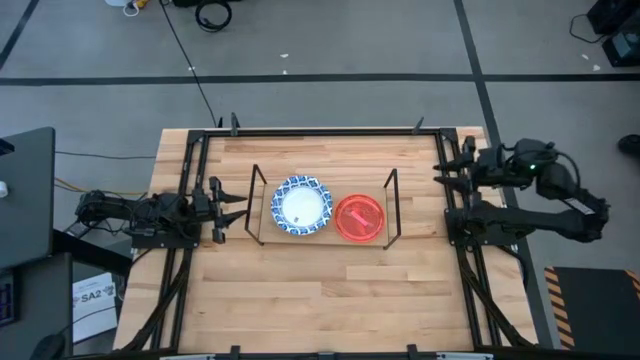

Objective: Place and stack plates onto a shelf
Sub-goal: Return to Home Position

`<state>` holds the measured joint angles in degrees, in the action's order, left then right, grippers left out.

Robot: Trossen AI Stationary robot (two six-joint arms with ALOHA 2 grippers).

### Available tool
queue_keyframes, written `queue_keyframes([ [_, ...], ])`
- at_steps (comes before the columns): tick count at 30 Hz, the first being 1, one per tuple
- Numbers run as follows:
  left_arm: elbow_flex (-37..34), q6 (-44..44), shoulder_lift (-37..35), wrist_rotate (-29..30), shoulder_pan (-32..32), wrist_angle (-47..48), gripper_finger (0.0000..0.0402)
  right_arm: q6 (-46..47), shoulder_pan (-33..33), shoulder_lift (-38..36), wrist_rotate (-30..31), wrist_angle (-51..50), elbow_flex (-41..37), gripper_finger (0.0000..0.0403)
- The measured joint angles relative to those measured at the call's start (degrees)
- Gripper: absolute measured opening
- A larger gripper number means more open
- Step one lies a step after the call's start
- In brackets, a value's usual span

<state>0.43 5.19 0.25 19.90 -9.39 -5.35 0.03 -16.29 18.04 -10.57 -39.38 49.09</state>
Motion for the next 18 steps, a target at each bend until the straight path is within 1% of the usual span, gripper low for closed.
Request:
queue_keyframes([
  [4, 0.0, 0.0, 0.0, 0.0, 0.0, 0.0, 0.0169, -0.1, 0.0, -2.7, 0.1, 8.2, -7.2, 0.014],
  [18, 0.0, 0.0, 0.0, 0.0, 0.0, 0.0, 0.0169, 2.8, 0.0, -12.3, 0.0, 22.0, -24.7, 0.014],
])
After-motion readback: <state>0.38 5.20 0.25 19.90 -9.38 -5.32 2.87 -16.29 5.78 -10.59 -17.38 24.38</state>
